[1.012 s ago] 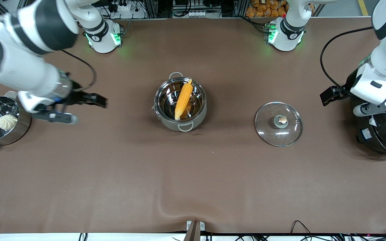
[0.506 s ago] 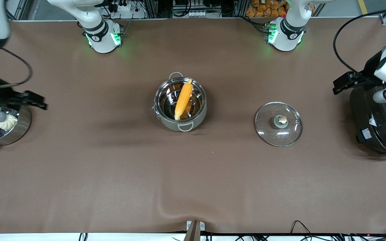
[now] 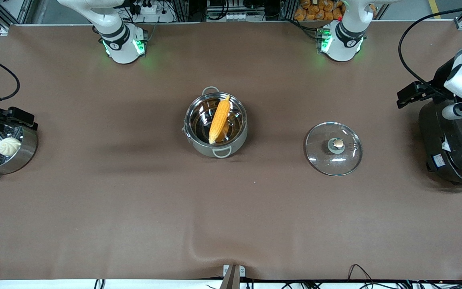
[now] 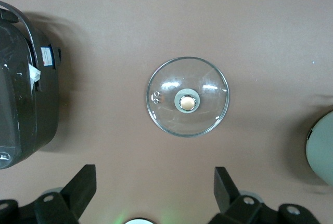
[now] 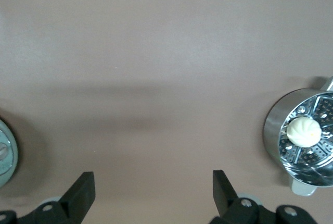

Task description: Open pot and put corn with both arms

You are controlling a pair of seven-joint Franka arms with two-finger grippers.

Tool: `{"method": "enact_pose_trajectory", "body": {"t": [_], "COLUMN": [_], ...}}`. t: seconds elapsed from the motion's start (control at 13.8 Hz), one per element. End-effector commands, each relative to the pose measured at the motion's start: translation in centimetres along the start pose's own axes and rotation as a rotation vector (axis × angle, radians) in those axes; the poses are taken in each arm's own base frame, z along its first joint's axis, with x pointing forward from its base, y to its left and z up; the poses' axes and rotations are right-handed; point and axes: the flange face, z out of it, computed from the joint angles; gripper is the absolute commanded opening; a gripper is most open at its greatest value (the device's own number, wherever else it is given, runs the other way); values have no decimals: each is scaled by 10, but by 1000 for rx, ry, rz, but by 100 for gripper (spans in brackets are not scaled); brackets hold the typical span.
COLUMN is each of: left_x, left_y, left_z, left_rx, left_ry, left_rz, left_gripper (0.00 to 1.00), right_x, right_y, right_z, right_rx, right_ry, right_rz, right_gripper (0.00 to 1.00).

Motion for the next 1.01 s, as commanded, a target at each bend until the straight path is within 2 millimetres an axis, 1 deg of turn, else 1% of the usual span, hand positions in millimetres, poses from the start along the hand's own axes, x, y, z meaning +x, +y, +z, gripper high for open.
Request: {"method": "enact_pose_trajectory", "body": {"t": [0.0,0.14,0.36,0.43,0.58,0.65,0.72,0.94], "left_x": [-13,-5,-4,-3,-1,1,1,2], "left_y": [-3,-7,-5,-6,-5,-6,-7,-7], "left_z": [-4,0,1,-2,-1,-9,-10,-9], "left_rx": [-3,-6,0,-3,-15,-8,-9,-9], "left_ry": [-1,-8,-8,-1,-5,14,17,15], "left_rz": [37,33,32,32,30,31,28,29], "left_gripper": [100,100,100,100,100,100,100,100], "right_x": [-12,-13,-11,-11,-12,-11,-12,-11], "right_y": [-5,-8,-8,-8,-4,-3,-3,-6], "right_z": [-9,-12,-11,-11,-4,-1,3,7], "right_rx": [-23,-14,-12,-9,-6,-6,-4,38], "right_ry": [17,25,34,33,23,24,20,16], "right_rz": [-32,-35,-33,-30,-23,-23,-20,-6], "right_gripper": [100,100,100,100,100,100,100,100]}}
